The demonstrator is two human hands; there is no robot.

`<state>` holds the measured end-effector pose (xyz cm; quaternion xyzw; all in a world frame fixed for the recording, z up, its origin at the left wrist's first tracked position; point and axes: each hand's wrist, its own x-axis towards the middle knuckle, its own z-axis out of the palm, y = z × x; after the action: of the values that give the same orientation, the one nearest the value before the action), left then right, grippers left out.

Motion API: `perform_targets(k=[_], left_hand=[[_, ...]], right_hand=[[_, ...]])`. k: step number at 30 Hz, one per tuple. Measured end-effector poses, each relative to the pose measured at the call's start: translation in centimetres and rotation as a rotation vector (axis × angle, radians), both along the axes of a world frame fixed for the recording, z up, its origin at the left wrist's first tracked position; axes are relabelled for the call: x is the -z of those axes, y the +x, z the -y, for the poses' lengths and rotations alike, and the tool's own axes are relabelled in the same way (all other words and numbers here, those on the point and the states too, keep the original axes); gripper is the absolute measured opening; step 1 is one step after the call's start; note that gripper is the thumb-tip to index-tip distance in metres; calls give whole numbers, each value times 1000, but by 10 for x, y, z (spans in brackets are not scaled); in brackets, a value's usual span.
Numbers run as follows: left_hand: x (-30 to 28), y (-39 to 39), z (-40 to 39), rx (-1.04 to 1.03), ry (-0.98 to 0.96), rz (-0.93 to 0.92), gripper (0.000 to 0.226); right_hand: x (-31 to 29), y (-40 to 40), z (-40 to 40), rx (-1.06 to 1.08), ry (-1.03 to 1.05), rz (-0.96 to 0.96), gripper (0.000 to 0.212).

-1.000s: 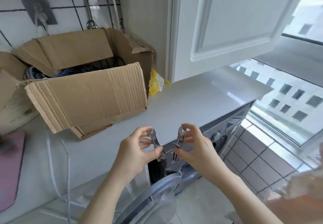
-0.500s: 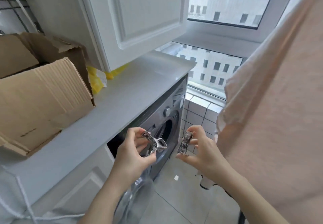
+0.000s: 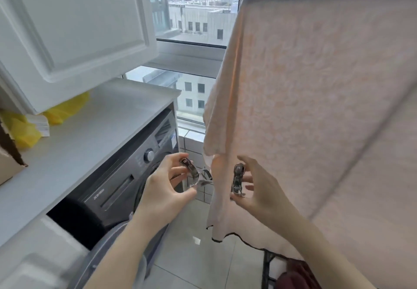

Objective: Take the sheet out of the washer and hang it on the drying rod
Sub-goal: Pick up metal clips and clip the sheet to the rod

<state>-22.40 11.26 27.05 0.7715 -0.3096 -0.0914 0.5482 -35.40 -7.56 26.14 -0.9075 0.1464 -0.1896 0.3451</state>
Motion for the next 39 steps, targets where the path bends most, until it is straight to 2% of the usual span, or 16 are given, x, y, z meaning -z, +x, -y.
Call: perform_targets(k=[5,7,10,17,22,27,32,36,39], left_hand=[[-24,-29,58,59,-13,53,63],[-41,-48,87,41,-35,96,63],[-58,-55,106,15,-110,125,63],[-104,-73,153,-13,-139,271,67],[-146,-69,175,-17,-154,436,65],[-185,-51,195,5,-247,519,69],[-217,-35,217,26,-285,576,63],[-241,-30,229,72,-328,602,59],[-255,-27,238,78,-370,630,58]], right_hand=[[-30,-35,54,-24,-111,-35,57],[-46,-55,84,-15,-173,-12,61],[-62,-64,105,0,-396,-34,71],[-102,-79,162,-15,-651,88,63],[-147,-70,190,56,-821,124,67],[-188,-53,213,80,-998,137,68],[-223,-42,229,116,-1063,132,70],[-248,-36,245,136,-1020,142,68],[-258,-28,254,184,-1021,46,71]])
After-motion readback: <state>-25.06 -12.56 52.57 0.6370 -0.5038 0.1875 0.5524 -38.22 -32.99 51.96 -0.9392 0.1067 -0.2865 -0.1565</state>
